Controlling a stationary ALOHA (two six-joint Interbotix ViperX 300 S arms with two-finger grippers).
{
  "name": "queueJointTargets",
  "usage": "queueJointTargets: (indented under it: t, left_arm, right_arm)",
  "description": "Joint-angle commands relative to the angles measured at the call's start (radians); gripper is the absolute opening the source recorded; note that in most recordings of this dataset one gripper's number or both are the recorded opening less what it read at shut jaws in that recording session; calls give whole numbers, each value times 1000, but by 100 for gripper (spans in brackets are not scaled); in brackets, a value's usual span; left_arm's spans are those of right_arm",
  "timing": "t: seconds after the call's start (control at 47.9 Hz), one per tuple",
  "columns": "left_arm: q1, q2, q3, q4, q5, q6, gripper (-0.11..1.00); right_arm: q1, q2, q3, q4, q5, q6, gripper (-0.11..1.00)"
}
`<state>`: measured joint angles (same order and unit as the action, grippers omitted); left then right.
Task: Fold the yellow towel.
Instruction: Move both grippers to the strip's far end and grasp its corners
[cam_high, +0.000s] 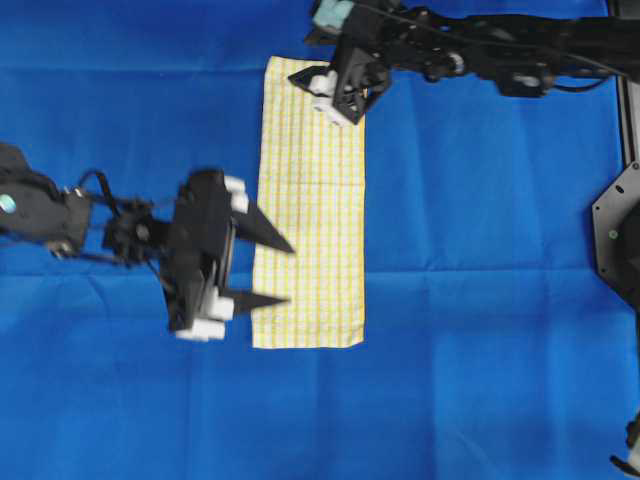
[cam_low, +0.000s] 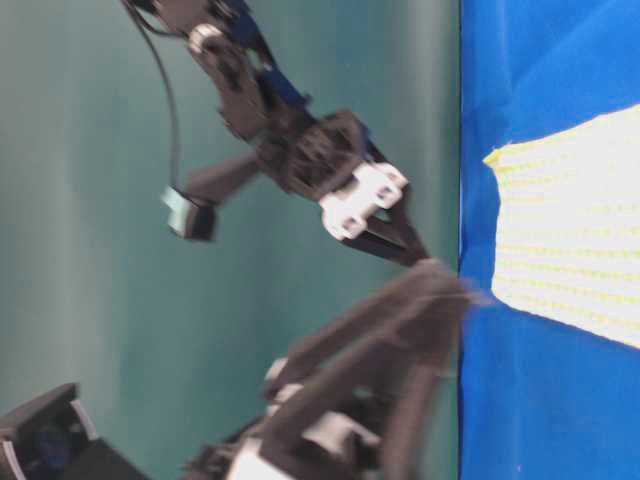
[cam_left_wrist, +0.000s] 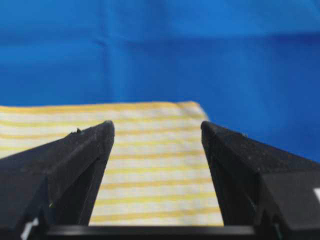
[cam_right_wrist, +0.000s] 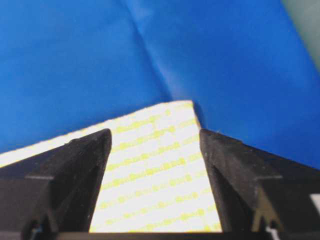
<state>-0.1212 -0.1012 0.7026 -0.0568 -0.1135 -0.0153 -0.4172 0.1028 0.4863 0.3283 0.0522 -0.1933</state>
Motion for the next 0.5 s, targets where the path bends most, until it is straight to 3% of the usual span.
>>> queueJointTargets:
  t: [0.0, 0.209, 0.48]
  left_arm:
    - [37, -49, -5, 2, 6, 20, 65]
    - [138, -72, 14, 2, 6, 67, 65]
    - [229, -89, 44, 3, 5, 67, 67]
  right_arm:
    - [2, -91, 26, -3, -6, -2, 67]
    - [31, -235, 166, 0, -41, 5, 68]
    - [110, -380, 337, 12, -138, 21, 68]
